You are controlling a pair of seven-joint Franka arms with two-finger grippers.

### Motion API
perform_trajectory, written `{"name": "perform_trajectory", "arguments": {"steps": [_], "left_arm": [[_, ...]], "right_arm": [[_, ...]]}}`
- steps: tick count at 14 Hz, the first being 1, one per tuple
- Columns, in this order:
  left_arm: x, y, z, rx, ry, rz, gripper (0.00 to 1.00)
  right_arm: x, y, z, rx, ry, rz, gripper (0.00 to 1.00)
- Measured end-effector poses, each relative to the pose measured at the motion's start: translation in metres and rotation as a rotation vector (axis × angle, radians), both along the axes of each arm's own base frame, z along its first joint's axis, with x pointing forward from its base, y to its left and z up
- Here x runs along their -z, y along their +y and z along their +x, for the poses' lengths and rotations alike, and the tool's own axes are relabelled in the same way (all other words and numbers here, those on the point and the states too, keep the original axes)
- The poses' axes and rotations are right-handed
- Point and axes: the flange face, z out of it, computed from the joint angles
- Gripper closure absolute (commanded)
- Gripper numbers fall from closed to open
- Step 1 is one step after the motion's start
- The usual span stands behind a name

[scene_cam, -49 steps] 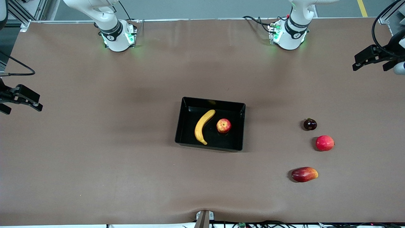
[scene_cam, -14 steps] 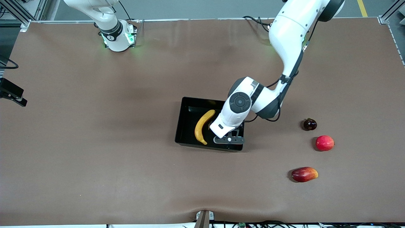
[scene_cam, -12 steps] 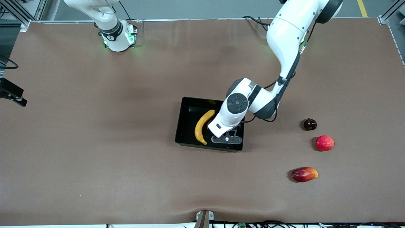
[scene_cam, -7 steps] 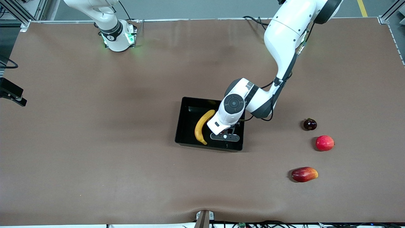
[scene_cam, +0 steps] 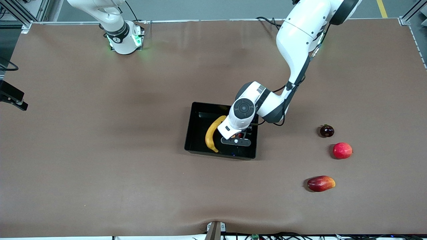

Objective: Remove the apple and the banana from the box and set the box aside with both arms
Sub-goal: 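Lower the left gripper into the box and grasp the apple, then carry the apple out and set it beside the plum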

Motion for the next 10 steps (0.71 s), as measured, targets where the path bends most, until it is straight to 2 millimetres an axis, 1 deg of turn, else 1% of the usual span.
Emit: {"name": "perform_trajectory", "arguments": {"steps": [4,6,7,8,10], "left_arm": [[-0.002,-0.001,0.001,0.012,-0.004,-0.003,1.0],[-0.007,-0.002,0.003,0.012,-0.01,-0.008,1.0],[-0.017,-0.003,0.005,0.012,-0.009,-0.007,1.0],[-0.031,-0.004,0.008,0.013,-0.002,0.0,1.0],[-0.068,-0.003,0.015,0.011,0.006,0.01,1.0]], "right_arm": [[-0.001,0.0,-0.001,0.001,-0.001,0.0,0.0],[-0.001,0.0,-0.001,0.0,-0.001,0.0,0.0],[-0.001,0.0,-0.001,0.0,-0.001,0.0,0.0],[-0.001,0.0,-0.001,0.0,0.0,0.0,0.0],[-0.001,0.0,-0.001,0.0,0.0,0.0,0.0]]}}
